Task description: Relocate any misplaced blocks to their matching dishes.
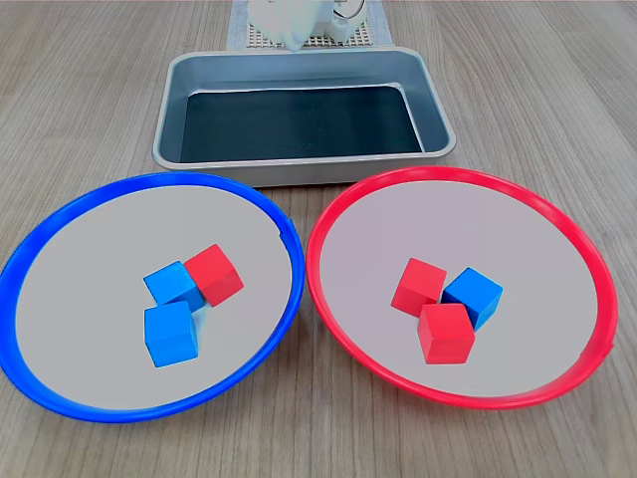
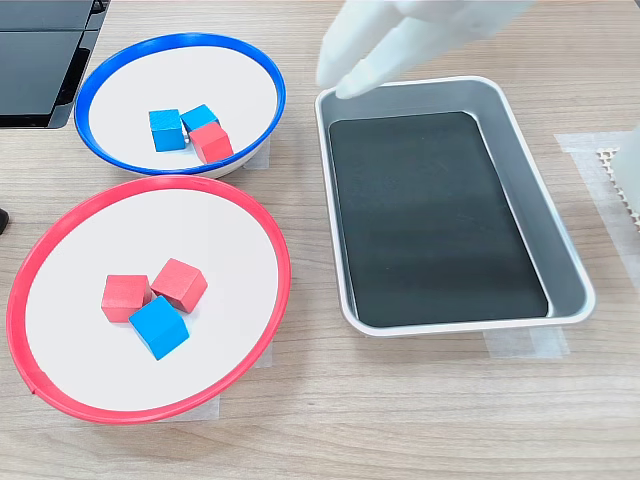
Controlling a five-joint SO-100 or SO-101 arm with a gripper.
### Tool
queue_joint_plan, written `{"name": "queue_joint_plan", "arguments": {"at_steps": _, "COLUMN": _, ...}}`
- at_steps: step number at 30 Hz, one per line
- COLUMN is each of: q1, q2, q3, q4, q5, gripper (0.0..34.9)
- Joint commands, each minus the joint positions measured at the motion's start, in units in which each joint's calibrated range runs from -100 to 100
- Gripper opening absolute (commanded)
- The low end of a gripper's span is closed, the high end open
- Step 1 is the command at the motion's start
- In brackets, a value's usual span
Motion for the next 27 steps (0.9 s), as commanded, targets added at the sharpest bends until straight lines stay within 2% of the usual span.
{"name": "queue_joint_plan", "arguments": {"at_steps": 1, "q1": 1.5, "q2": 10.3, "q3": -9.7, "q4": -3.2, "q5": 2.6, "gripper": 4.2}}
{"name": "queue_joint_plan", "arguments": {"at_steps": 4, "q1": 3.5, "q2": 17.8, "q3": -14.6, "q4": -5.7, "q5": 4.9, "gripper": 8.0}}
{"name": "queue_joint_plan", "arguments": {"at_steps": 9, "q1": 5.6, "q2": 24.5, "q3": -19.0, "q4": -8.2, "q5": 7.6, "gripper": 7.4}}
{"name": "queue_joint_plan", "arguments": {"at_steps": 14, "q1": 8.3, "q2": 31.2, "q3": -22.4, "q4": -10.7, "q5": 9.9, "gripper": 9.6}}
{"name": "queue_joint_plan", "arguments": {"at_steps": 17, "q1": 9.3, "q2": 34.5, "q3": -24.4, "q4": -10.8, "q5": 10.8, "gripper": 9.8}}
{"name": "queue_joint_plan", "arguments": {"at_steps": 27, "q1": 10.0, "q2": 42.5, "q3": -30.2, "q4": -10.9, "q5": 11.7, "gripper": 11.2}}
